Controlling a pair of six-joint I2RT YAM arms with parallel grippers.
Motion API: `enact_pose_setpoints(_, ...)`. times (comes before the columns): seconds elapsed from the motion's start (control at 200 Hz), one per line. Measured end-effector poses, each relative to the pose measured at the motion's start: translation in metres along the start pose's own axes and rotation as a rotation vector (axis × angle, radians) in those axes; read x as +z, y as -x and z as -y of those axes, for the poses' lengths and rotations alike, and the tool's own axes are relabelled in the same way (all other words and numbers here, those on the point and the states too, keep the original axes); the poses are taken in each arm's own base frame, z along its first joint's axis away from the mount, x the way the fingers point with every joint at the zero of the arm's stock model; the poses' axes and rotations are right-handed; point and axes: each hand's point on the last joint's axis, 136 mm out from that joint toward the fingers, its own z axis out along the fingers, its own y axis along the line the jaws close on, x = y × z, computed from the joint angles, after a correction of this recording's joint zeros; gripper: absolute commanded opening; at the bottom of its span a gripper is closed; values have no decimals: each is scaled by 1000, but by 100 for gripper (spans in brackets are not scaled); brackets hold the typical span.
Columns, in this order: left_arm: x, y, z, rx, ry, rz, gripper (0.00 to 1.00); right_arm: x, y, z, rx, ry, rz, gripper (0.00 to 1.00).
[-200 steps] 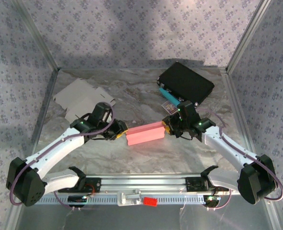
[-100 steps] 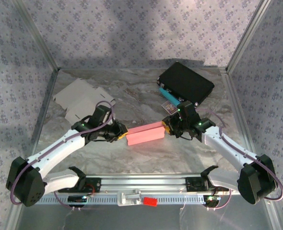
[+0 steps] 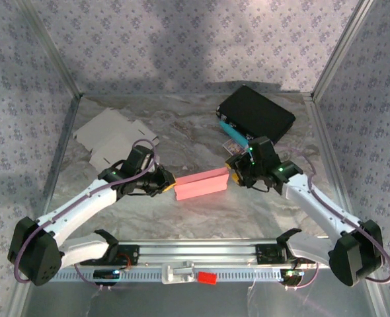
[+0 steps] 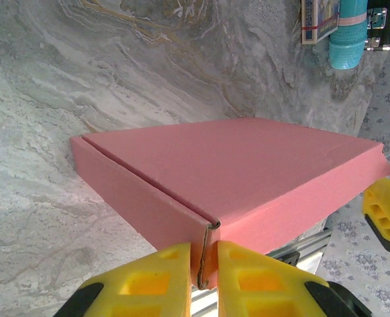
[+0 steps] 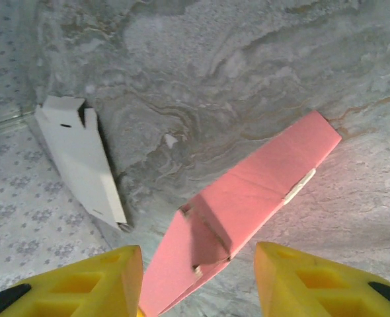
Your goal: Fold the paper box
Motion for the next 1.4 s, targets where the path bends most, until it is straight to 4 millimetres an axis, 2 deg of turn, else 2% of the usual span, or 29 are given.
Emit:
enact_pose_setpoints(0.125,0,0,0,0,0,0,15,-5,-1,-3,-2,18,3,48)
enact_pose_setpoints(0.515,0,0,0,0,0,0,14,8,-2,16,34,-32,-16,36)
enact_pose_setpoints(0.71,0,0,0,0,0,0,14,8,-2,16,36,-30,-17,32)
enact_pose_setpoints(1.404,0,-1,0,-1,0,-8,14,16,-6,28,22,-81,-47,25)
